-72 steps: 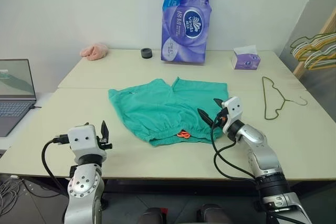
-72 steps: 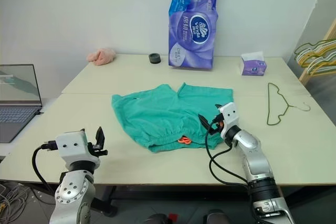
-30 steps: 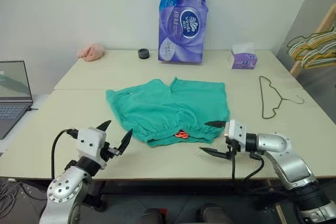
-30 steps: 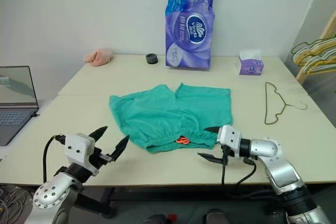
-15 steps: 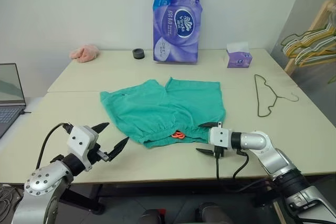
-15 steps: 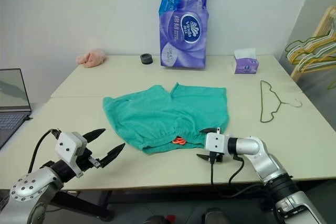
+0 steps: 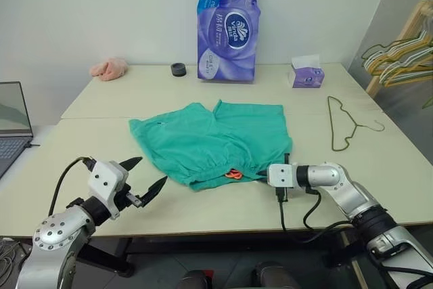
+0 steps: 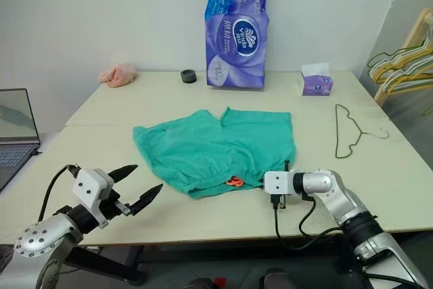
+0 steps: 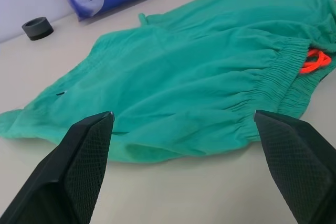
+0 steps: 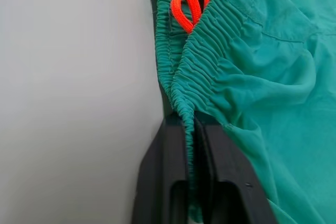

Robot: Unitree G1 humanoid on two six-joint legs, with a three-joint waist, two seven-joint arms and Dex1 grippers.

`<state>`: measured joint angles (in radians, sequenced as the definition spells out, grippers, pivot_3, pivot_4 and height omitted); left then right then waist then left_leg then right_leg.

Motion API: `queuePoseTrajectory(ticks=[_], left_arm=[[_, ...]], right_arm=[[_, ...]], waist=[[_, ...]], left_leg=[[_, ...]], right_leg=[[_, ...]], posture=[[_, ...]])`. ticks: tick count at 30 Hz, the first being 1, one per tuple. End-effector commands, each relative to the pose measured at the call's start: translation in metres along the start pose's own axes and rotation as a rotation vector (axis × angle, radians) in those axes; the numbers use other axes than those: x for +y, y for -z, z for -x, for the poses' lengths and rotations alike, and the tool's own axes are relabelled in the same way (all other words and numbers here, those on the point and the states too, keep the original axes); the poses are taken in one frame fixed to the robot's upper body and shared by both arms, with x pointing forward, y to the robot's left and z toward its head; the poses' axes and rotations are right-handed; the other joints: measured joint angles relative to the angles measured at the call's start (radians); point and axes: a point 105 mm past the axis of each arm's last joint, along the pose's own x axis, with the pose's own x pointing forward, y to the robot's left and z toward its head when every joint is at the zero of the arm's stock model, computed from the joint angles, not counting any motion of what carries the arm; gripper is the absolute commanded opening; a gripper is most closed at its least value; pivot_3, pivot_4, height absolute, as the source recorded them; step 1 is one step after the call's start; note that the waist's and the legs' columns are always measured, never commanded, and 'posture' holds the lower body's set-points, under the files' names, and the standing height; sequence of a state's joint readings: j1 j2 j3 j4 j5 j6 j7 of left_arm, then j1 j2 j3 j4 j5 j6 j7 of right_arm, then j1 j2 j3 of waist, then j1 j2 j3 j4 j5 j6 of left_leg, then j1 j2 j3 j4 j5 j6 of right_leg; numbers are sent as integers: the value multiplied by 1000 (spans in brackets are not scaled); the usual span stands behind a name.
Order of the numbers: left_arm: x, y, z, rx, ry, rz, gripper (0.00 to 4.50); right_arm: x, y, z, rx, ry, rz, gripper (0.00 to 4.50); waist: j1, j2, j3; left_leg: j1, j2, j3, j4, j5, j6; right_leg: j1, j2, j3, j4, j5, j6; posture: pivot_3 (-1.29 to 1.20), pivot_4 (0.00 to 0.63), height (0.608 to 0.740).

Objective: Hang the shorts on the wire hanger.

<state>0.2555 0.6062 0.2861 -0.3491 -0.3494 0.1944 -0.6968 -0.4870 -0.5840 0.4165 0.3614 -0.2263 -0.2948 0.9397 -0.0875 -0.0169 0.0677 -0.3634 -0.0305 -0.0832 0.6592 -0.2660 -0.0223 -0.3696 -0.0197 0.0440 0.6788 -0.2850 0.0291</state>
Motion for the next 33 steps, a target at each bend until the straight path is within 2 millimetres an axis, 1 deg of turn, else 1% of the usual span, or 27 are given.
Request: queuePoseTrajectory(ticks=[1, 2, 4, 5, 7, 8, 10, 14, 15, 16, 17, 19, 21, 22, 23, 24, 26, 28, 30, 33], left_arm=[[-4, -13, -4, -32, 17, -44, 4500], [-5, -13, -5, -32, 21, -46, 4500], [-12, -14, -8, -38, 42, -45, 4500], [-13, -15, -9, -40, 48, -45, 4500], [-17, -16, -12, -49, 57, -37, 4500], [-19, -16, -14, -51, 61, -34, 4500], [-21, -16, -15, -52, 68, -31, 4500], [-22, -15, -15, -52, 73, -30, 4500], [-22, -15, -15, -52, 75, -30, 4500], [-22, -15, -16, -51, 79, -29, 4500], [-23, -14, -17, -50, 83, -28, 4500], [-24, -13, -17, -47, 98, -27, 4500], [-24, -12, -18, -44, 104, -26, 4500], [-24, -11, -18, -42, 107, -26, 4500], [-24, -11, -18, -42, 110, -26, 4500], [-24, -11, -18, -41, 112, -26, 4500], [-22, -9, -17, -38, 111, -26, 4500], [-18, -6, -17, -30, 107, -29, 4500], [-17, -1, -16, -19, 107, -36, 4500], [-15, 2, -15, -12, 112, -27, 4500]], right_arm=[[-15, 14, 18, 78, -54, 73, 24], [-17, 17, 23, 95, -77, 93, 24], [-35, 37, 39, 218, -89, 184, 24], [-42, 44, 44, 255, -86, 211, 24], [-64, 60, 57, 367, -32, 262, 24], [-73, 63, 62, 403, -5, 293, 24], [-79, 64, 68, 417, -21, 342, 24], [-78, 56, 69, 360, -49, 390, 24], [-76, 54, 70, 345, -56, 400, 267], [-72, 52, 72, 332, -81, 407, 566], [-66, 52, 75, 329, -117, 412, 773], [-52, 51, 86, 318, -204, 395, 1470], [-46, 44, 94, 286, -234, 364, 2192], [-46, 34, 94, 230, -214, 341, 2496], [-48, 22, 92, 171, -186, 318, 2981], [-47, 10, 91, 108, -170, 295, 3198], [-42, -17, 86, -15, -150, 242, 3198], [-33, -39, 73, -94, -140, 251, 3198], [-21, -50, 60, -113, -139, 251, 3198], [-5, -59, 40, -119, -154, 224, 3198]], waist=[[0, 0, 0], [0, 0, 0], [-3, 1, 1], [-3, 2, 1], [-5, 2, 1], [-6, 2, 2], [-12, 2, 1], [-28, 2, 1], [-33, 2, 2], [-37, 2, 2], [-41, 2, 2], [-42, 2, 2], [-46, 3, 2], [-52, 3, 2], [-53, 3, 2], [-59, 3, 2], [-69, 4, 3], [-75, 4, 2], [-77, 3, 2], [-75, 4, 3]], left_leg=[[0, 0, 0, 0, 0, 0], [0, 0, 0, 0, 0, 0], [0, 0, 0, 0, 0, 0], [0, 0, 1, 0, 0, 0], [0, 0, 2, 0, 0, 0], [0, 0, 2, 0, 0, 0], [0, 0, 2, -1, 0, 0], [0, 0, 1, -3, 0, 0], [0, 0, 2, -4, 0, 0], [0, 0, 2, -4, 0, 0], [0, 0, 2, -4, 0, 0], [0, 0, 1, -4, 0, 0], [0, 0, 1, -4, 0, 0], [0, 0, 1, -4, 0, 0], [0, 0, 1, -4, 0, 0], [0, 1, 1, -4, 0, 0], [1, 3, 1, -4, 0, 1], [2, 4, 1, -7, 0, 1], [3, 4, 0, -10, 0, 0], [3, 4, 0, -11, 0, 0]], right_leg=[[0, 0, 0, 0, 0, 0], [0, 0, 0, 0, 0, 0], [0, 0, 0, 0, 0, 0], [0, 0, 0, 0, 0, -1], [0, 0, 0, 0, 1, -1], [-1, 0, 0, 0, 1, -2], [-1, 0, 1, 0, 3, -7], [-1, 0, 1, 0, 2, -8], [-2, 0, 2, 0, 3, -8], [-2, 0, 2, 0, 3, -8], [-2, 0, 2, 0, 3, -8], [-1, 0, 2, 0, 2, -8], [-1, 0, 2, 0, 2, -7], [-1, 0, 2, 0, 2, -6], [-1, 0, 2, 0, 0, -4], [-1, 0, 1, 0, 0, -4], [-1, 2, 2, 0, 0, -3], [-1, 2, 1, 0, -1, -3], [-2, 3, 1, 0, -1, -3], [-2, 3, 0, 0, -1, -3]], posture=[[-137, 1, 740], [-139, 2, 740], [-139, 2, 740], [-139, 2, 740], [-141, 3, 740], [-145, 4, 740], [-152, 5, 740], [-161, 7, 740], [-164, 8, 740], [-166, 9, 740], [-169, 11, 740], [-177, 16, 740], [-184, 18, 740], [-190, 21, 740], [-192, 23, 740], [-195, 24, 740], [-202, 28, 740], [-206, 30, 740], [-206, 33, 740], [-202, 35, 740]])
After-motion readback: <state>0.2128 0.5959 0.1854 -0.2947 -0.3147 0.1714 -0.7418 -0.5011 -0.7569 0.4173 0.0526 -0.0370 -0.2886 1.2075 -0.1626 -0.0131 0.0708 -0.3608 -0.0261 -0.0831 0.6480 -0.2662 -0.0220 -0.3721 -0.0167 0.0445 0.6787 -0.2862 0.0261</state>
